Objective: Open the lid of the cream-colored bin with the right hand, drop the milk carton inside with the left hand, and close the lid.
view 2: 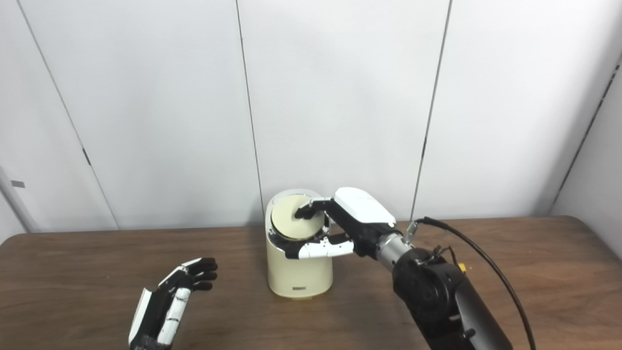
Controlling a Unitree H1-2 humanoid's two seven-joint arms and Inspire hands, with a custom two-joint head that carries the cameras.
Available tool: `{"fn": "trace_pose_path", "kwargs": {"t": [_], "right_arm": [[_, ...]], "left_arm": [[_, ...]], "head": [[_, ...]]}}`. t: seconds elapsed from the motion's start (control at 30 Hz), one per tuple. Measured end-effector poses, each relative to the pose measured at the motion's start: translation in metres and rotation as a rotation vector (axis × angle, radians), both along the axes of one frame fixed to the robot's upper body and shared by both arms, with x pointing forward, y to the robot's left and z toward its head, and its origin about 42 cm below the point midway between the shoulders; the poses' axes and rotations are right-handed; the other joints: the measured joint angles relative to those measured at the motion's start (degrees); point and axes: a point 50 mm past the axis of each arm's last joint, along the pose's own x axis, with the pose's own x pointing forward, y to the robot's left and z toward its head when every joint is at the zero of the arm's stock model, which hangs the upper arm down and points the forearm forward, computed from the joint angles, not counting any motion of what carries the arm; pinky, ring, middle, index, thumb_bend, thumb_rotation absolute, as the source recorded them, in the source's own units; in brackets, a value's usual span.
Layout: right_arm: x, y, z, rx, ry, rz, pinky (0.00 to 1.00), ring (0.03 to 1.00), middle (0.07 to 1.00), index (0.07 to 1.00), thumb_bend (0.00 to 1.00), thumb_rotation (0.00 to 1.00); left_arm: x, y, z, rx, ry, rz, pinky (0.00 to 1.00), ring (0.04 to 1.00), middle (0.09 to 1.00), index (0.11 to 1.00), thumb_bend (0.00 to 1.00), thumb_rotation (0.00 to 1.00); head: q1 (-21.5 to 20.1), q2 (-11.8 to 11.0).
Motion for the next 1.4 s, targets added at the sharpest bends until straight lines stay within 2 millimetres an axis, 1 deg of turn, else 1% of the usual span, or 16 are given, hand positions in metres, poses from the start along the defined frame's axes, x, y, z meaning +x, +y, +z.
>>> {"fn": "trace_pose_path", "kwargs": {"t": [0.07,0.17,0.27,0.33,0.43,0.53,0.63,0.77,0.83,0.9,1.2,1.4], "right_arm": [[-0.004,0.001,-0.001,-0.026,-0.02,0.005,0.86,0.813,0.729,0.729,0.86,0.86],[-0.008,0.004,-0.006,-0.074,-0.048,0.01,0.85,0.803,0.716,0.726,0.85,0.8],[-0.012,0.009,-0.01,-0.146,-0.112,0.02,0.84,0.797,0.714,0.724,0.83,0.81],[-0.015,0.01,-0.012,-0.213,-0.154,0.028,0.87,0.804,0.726,0.73,0.82,0.81],[-0.018,0.013,-0.015,-0.271,-0.199,0.037,0.88,0.801,0.729,0.726,0.82,0.8],[-0.025,0.017,-0.018,-0.322,-0.234,0.031,0.93,0.821,0.751,0.74,0.83,0.79],[-0.028,0.02,-0.02,-0.379,-0.265,0.028,0.9,0.811,0.744,0.73,0.81,0.8],[-0.03,0.025,-0.022,-0.461,-0.319,0.024,0.91,0.813,0.747,0.738,0.79,0.81],[-0.031,0.026,-0.023,-0.494,-0.348,0.014,0.9,0.805,0.742,0.731,0.79,0.8],[-0.032,0.027,-0.024,-0.519,-0.367,0.008,0.9,0.808,0.749,0.737,0.78,0.81],[-0.033,0.028,-0.027,-0.545,-0.38,-0.006,0.86,0.804,0.759,0.743,0.76,0.81],[-0.032,0.022,-0.028,-0.468,-0.358,-0.003,0.83,0.789,0.736,0.73,0.75,0.79]], "left_arm": [[0.0,0.0,0.0,0.001,0.002,0.0,0.67,0.719,0.749,0.763,0.49,0.92],[0.0,0.0,0.0,0.007,0.002,0.0,0.66,0.714,0.745,0.759,0.48,0.93],[0.0,-0.001,0.0,0.015,0.001,0.001,0.67,0.715,0.746,0.76,0.48,0.93],[0.0,-0.001,0.0,0.023,0.001,0.002,0.67,0.716,0.747,0.761,0.48,0.93],[-0.001,-0.001,-0.001,0.025,0.002,0.002,0.67,0.716,0.749,0.763,0.48,0.92],[-0.001,-0.002,-0.001,0.024,0.002,0.003,0.67,0.716,0.745,0.76,0.49,0.93],[-0.001,-0.002,-0.001,0.024,0.002,0.005,0.67,0.719,0.746,0.761,0.48,0.94],[-0.001,-0.002,-0.001,0.024,0.003,0.004,0.67,0.716,0.744,0.76,0.49,0.94],[-0.002,-0.003,-0.001,0.028,0.003,0.004,0.67,0.712,0.744,0.762,0.48,0.95],[-0.002,-0.003,-0.001,0.033,0.003,0.004,0.68,0.711,0.742,0.759,0.48,0.94],[-0.002,-0.003,-0.002,0.034,0.015,0.005,0.68,0.712,0.743,0.763,0.49,0.93],[-0.002,-0.003,-0.002,0.03,0.022,0.006,0.68,0.71,0.741,0.764,0.48,0.93]], "head": [[0.0,0.09],[0.18,0.09],[0.18,0.18],[0.18,0.18],[0.09,0.18],[0.17,0.18],[0.18,0.26],[0.18,0.35],[0.18,0.35],[0.09,0.44],[0.0,0.44],[-0.18,0.0]]}}
